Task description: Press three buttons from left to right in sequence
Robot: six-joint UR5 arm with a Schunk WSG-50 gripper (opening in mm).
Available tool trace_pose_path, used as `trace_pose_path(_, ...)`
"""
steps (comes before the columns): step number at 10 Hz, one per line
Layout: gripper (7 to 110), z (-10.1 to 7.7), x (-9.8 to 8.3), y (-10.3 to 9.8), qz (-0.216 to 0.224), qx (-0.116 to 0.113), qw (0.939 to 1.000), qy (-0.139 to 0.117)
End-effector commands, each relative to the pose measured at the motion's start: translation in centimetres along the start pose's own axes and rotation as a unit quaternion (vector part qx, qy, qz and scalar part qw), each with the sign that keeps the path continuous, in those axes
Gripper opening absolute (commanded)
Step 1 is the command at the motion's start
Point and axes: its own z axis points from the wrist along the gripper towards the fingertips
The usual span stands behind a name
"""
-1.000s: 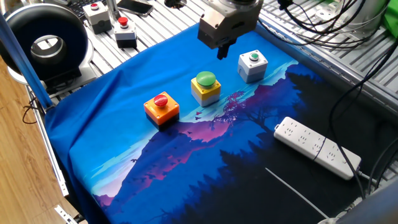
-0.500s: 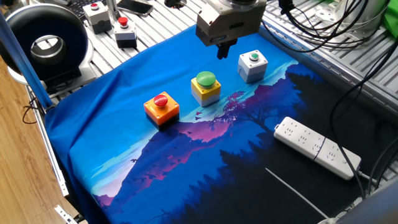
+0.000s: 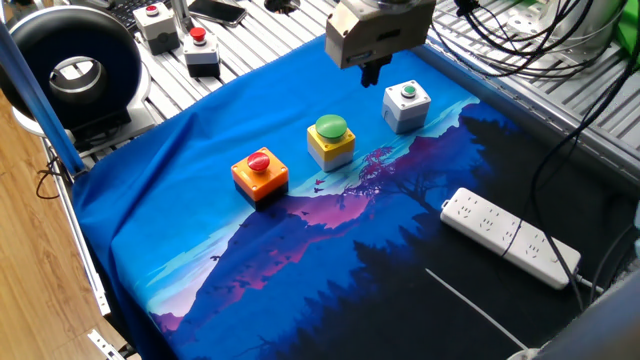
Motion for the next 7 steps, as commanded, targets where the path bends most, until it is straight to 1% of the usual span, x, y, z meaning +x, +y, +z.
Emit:
trace_pose_path(1, 7, 0.7, -1.4, -1.2, 0.0, 0.004, 1.0, -0.005)
trace_pose_path(3, 7, 0.7, -1.9, -2.5, -0.016, 0.007, 0.9998, -0.006)
trace_pose_path(4, 7, 0.7, -1.9, -3.3, -0.023, 0.008, 0.9997, -0.002)
trace_pose_path(5, 7, 0.7, -2.0, -4.5, -0.039, 0.014, 0.9991, 0.0)
trace_pose_path(6, 7, 0.6, -2.5, -5.9, -0.064, 0.028, 0.9976, -0.002)
trace_pose_path(7, 7, 0.6, -2.7, -6.5, -0.071, 0.024, 0.9972, -0.003)
